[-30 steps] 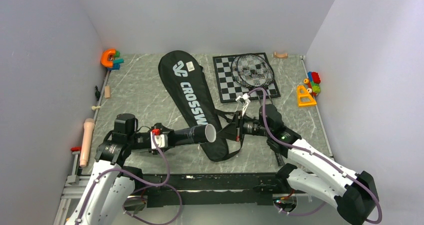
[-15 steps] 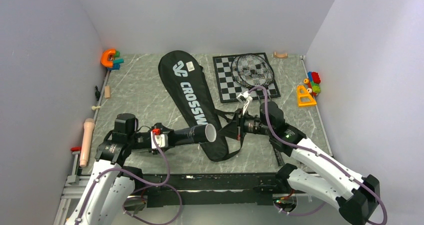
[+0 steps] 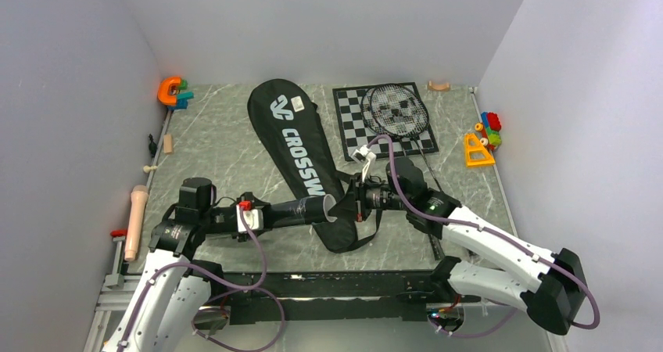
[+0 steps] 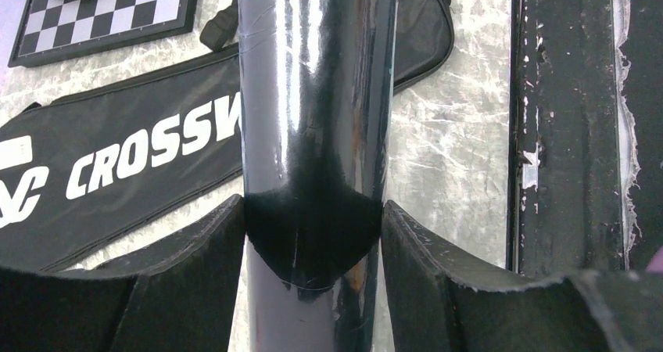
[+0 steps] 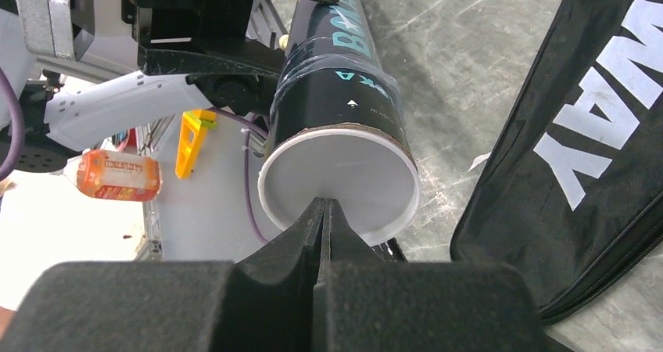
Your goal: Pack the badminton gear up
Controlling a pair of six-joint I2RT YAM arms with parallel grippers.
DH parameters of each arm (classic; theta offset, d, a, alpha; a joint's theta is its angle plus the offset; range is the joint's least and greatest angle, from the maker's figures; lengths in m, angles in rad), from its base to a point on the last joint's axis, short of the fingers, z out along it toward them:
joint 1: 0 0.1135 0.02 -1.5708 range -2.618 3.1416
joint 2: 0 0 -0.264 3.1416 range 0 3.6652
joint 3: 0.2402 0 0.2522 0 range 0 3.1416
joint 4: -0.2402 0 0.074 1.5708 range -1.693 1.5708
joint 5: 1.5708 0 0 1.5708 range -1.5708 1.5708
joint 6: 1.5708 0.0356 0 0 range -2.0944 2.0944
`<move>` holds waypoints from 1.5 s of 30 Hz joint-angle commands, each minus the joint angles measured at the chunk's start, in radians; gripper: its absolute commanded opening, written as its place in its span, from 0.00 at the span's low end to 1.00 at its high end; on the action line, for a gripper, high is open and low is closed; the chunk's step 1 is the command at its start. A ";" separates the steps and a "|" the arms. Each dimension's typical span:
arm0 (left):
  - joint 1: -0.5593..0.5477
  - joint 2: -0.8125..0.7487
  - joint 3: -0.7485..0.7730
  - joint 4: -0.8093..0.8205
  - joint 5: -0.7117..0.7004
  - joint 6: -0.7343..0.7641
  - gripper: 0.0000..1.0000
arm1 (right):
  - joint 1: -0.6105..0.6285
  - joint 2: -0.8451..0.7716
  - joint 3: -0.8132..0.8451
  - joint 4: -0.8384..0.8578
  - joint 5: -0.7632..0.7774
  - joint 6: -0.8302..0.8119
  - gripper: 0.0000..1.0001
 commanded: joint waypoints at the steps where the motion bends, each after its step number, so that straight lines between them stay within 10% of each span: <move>1: -0.005 -0.009 0.042 0.049 0.086 0.023 0.00 | 0.021 0.014 0.028 0.092 0.034 0.005 0.03; 20: -0.005 -0.006 0.059 0.129 0.123 -0.089 0.00 | 0.049 0.092 -0.023 0.242 0.031 0.051 0.00; 29: -0.007 0.025 0.020 -0.021 0.080 0.187 0.02 | -0.006 -0.061 -0.115 0.089 0.090 0.024 0.41; 31: -0.007 0.055 0.015 -0.030 0.056 0.246 0.09 | -0.010 -0.076 -0.149 0.091 0.097 0.034 0.41; 37: -0.014 0.242 0.048 -0.161 -0.050 0.520 0.77 | -0.023 -0.097 -0.206 0.109 0.097 0.055 0.42; 45: -0.018 0.494 0.206 -0.394 -0.166 0.737 0.99 | -0.039 -0.114 -0.208 0.089 0.088 0.048 0.49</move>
